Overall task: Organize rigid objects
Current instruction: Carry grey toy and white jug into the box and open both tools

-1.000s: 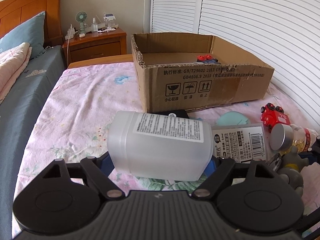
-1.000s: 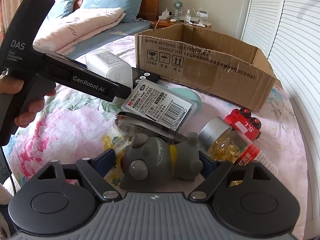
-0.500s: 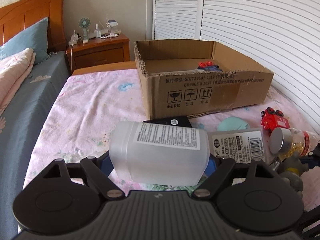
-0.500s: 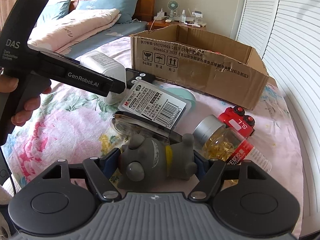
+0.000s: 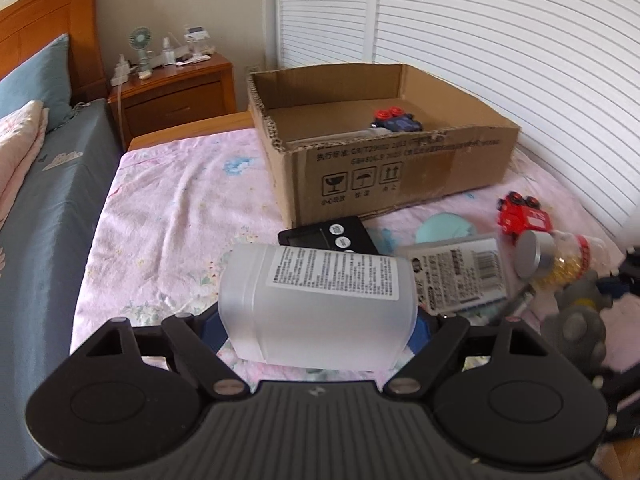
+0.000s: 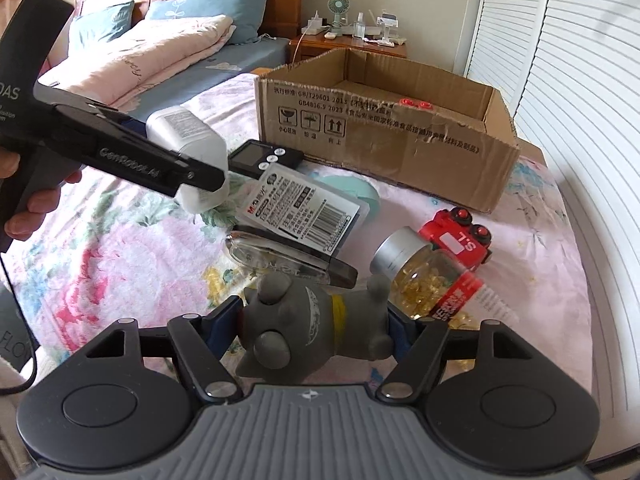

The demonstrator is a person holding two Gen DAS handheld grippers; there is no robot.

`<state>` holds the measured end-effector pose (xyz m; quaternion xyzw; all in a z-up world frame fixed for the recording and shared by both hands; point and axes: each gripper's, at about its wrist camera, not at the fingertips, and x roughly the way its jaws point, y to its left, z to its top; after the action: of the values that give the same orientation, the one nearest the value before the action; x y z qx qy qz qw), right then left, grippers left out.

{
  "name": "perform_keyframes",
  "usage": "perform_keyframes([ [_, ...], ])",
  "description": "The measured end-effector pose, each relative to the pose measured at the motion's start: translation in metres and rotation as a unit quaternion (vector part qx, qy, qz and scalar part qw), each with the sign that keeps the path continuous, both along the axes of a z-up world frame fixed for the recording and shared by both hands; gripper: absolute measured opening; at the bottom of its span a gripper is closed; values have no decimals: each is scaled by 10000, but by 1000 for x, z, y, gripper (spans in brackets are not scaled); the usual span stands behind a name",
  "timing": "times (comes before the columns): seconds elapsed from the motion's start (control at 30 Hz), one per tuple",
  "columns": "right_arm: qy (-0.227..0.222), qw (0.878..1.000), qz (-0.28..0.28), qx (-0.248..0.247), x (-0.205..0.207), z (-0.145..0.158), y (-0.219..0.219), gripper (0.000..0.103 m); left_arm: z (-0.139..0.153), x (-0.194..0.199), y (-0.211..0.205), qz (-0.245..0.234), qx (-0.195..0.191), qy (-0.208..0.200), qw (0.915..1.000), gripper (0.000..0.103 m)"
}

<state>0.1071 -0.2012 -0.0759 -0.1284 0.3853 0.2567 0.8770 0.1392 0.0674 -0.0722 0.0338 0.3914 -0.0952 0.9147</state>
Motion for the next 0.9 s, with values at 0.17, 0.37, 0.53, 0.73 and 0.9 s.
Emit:
perform_keyframes([
  [0.17,-100,9999,101,59,-2,23,-9,76,20,-4,2,-352,60,169,9992,83],
  [0.37,-314,9994,90,129,10,54,-19,76,48,-2,1,-749,148,171,9969,83],
  [0.53,-545,9983,25,194,31,79,-24,76,67,12,0,-941,138,122,9954,83],
  [0.73,-813,9964,-56,211,72,103,-24,76,88,37,-4,-1008,188,-160,9946,83],
  [0.9,-929,9953,-161,230,114,115,-22,77,101,68,-4,-958,239,-332,9946,83],
])
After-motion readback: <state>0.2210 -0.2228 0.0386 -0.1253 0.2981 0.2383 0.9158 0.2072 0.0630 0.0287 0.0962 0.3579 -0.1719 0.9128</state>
